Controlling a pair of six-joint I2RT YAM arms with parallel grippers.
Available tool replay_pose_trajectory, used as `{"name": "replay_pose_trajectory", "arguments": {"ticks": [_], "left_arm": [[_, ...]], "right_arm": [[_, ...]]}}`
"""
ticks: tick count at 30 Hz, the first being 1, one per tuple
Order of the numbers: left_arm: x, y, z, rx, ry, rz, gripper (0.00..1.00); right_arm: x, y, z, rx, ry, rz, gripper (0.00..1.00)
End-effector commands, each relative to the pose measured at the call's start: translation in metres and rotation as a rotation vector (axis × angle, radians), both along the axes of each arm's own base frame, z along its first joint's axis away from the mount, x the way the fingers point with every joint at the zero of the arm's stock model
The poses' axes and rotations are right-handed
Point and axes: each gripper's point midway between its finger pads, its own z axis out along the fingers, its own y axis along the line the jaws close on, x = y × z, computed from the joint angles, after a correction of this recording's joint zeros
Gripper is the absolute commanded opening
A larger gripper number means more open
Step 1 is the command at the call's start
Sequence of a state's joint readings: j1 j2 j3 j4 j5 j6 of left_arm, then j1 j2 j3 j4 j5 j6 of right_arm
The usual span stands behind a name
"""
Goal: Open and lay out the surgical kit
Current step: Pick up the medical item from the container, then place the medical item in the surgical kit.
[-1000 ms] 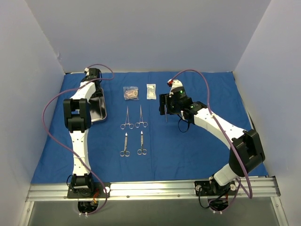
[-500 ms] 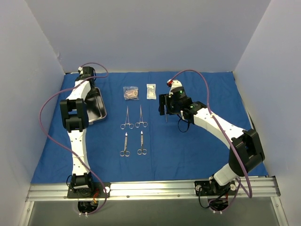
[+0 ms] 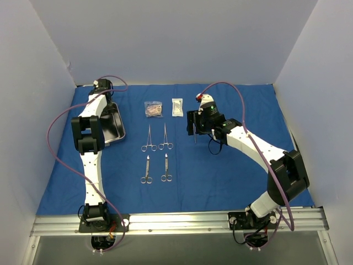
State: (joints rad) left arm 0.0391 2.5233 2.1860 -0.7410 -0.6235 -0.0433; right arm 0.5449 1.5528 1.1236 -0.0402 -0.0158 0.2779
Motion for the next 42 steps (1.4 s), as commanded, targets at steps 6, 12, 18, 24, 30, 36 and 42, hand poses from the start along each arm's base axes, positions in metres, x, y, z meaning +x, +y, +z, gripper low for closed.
{"name": "replay_pose_trajectory", "arguments": {"ticks": [6, 12, 18, 24, 30, 36, 42], "left_arm": [[0.009, -0.005, 0.027, -0.025, -0.055, 0.001, 0.02], [0.019, -0.013, 0.075, -0.044, -0.155, -0.01, 0.02], [0.021, -0.023, 0.109, -0.11, -0.239, 0.005, 0.02], [0.014, -0.047, 0.148, -0.255, -0.331, 0.011, 0.02], [0.007, -0.111, 0.182, -0.475, -0.427, -0.056, 0.02], [-0.018, -0.178, 0.223, -0.647, -0.526, -0.122, 0.02], [-0.043, -0.239, 0.25, -0.778, -0.593, -0.183, 0.02]], "right_arm": [[0.009, -0.002, 0.016, 0.001, -0.047, 0.0, 0.7], [0.01, -0.002, 0.022, 0.001, -0.062, 0.006, 0.7], [0.008, -0.001, 0.029, 0.004, -0.076, 0.019, 0.7], [0.006, 0.015, 0.045, 0.067, -0.09, 0.09, 0.7], [0.001, 0.048, 0.065, 0.167, -0.092, 0.2, 0.7], [0.002, 0.089, 0.09, 0.279, -0.114, 0.266, 0.7], [0.0, 0.12, 0.107, 0.35, -0.099, 0.319, 0.69]]}}
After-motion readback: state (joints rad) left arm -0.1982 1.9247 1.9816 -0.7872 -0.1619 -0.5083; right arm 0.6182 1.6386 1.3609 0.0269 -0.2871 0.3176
